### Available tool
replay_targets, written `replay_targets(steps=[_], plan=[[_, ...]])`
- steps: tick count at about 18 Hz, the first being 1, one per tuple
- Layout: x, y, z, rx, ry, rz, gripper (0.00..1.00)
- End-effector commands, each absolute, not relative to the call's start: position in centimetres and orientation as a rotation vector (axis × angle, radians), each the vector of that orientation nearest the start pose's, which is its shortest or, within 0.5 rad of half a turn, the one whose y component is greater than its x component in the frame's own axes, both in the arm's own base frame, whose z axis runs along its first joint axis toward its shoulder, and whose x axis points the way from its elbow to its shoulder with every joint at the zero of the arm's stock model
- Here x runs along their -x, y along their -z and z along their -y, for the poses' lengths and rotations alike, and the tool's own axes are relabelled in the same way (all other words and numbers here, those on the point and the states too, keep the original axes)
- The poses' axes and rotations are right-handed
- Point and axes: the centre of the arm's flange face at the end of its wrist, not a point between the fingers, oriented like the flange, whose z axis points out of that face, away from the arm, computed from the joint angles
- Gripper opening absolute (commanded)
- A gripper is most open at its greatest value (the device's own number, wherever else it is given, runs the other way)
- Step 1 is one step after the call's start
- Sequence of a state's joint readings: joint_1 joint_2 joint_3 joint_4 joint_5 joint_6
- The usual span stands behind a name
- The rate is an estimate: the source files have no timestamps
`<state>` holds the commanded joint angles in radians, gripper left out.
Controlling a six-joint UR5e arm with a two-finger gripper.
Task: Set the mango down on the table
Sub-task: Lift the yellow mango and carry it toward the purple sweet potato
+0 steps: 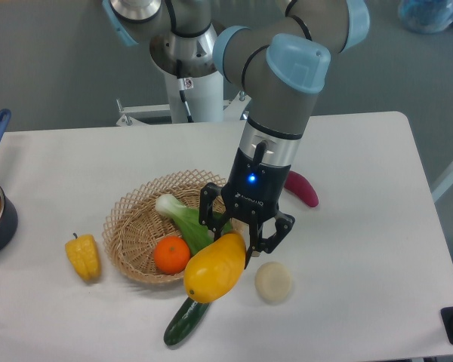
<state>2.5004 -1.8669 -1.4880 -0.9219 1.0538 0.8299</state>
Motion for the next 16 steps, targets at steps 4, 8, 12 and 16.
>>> replay_targets(steps=[4, 8, 12, 16], plan=[[40.5, -44.7, -51.9, 2.483, -0.017, -0.021, 0.45], [41.7, -44.5, -50.7, 2.488, -0.034, -0.019, 0.45], [43.3, -43.5, -48.6, 2.5, -0.063, -0.061, 0.45], [44.2, -43.0, -47.8, 2.508, -0.096, -0.145, 0.45]])
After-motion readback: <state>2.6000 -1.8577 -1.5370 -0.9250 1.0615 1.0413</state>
